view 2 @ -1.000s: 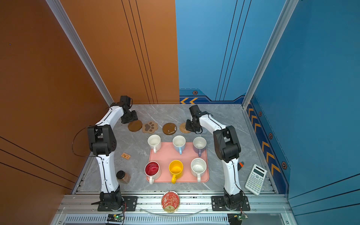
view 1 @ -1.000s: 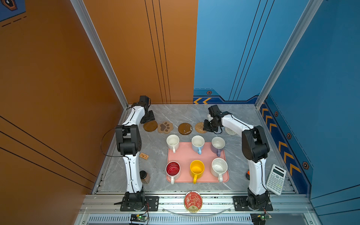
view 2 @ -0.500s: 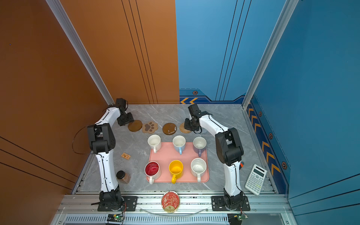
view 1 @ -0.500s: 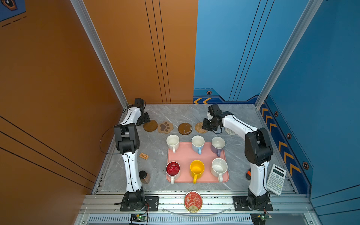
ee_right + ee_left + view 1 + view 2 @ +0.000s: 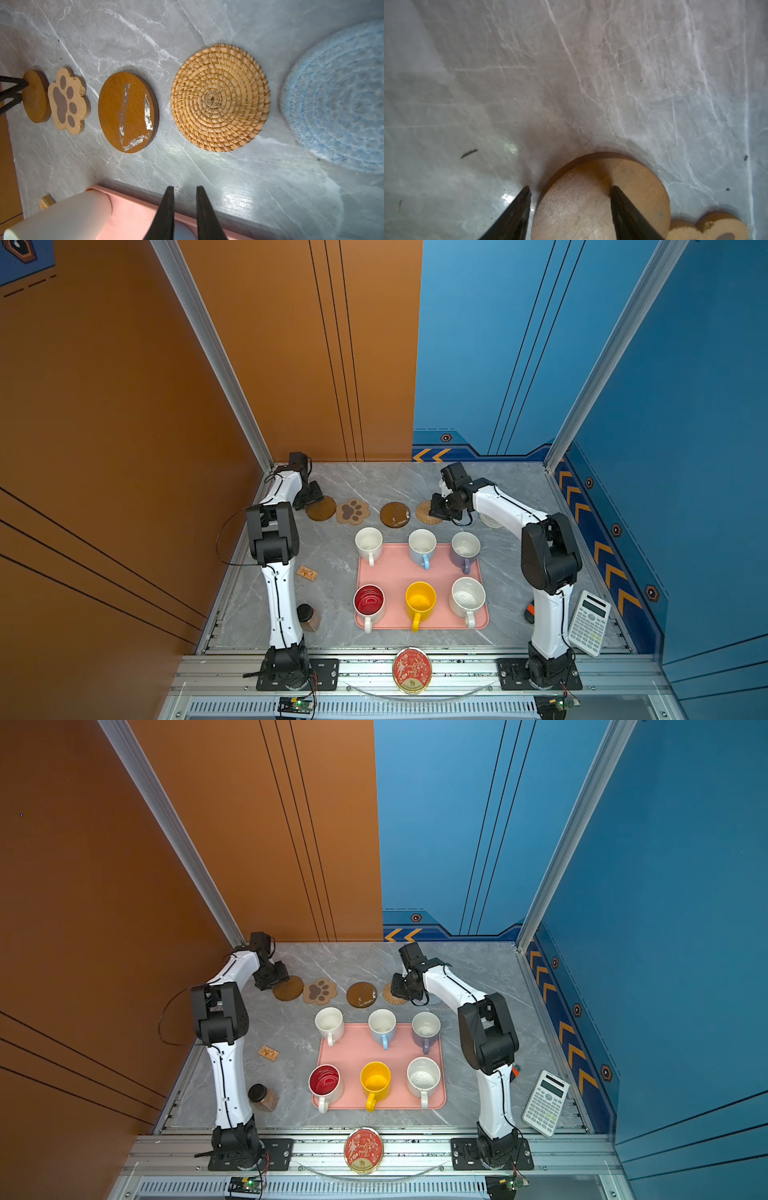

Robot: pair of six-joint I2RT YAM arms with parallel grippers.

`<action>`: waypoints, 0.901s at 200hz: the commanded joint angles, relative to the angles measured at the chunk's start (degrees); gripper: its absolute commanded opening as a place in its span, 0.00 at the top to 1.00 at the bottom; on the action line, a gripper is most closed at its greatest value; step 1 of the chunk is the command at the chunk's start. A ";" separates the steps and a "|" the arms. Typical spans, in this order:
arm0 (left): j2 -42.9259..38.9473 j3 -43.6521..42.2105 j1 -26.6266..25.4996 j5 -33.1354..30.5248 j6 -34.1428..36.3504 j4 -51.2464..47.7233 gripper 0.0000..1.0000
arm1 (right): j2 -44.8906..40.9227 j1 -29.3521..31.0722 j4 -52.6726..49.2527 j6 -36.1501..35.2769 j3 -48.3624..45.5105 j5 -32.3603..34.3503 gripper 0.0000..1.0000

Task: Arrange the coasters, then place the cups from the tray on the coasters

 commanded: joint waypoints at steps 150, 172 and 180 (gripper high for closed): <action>-4.26 -11.37 -2.90 1.04 1.20 6.16 0.39 | -2.72 0.77 -0.02 0.42 -1.62 1.85 0.82; -4.84 -11.91 -3.33 0.92 1.67 6.15 0.39 | -2.62 0.77 -0.01 0.42 -1.54 1.67 0.82; -5.06 -12.17 -3.38 0.84 1.68 6.11 0.39 | -2.65 0.77 0.07 0.41 -1.56 1.62 0.82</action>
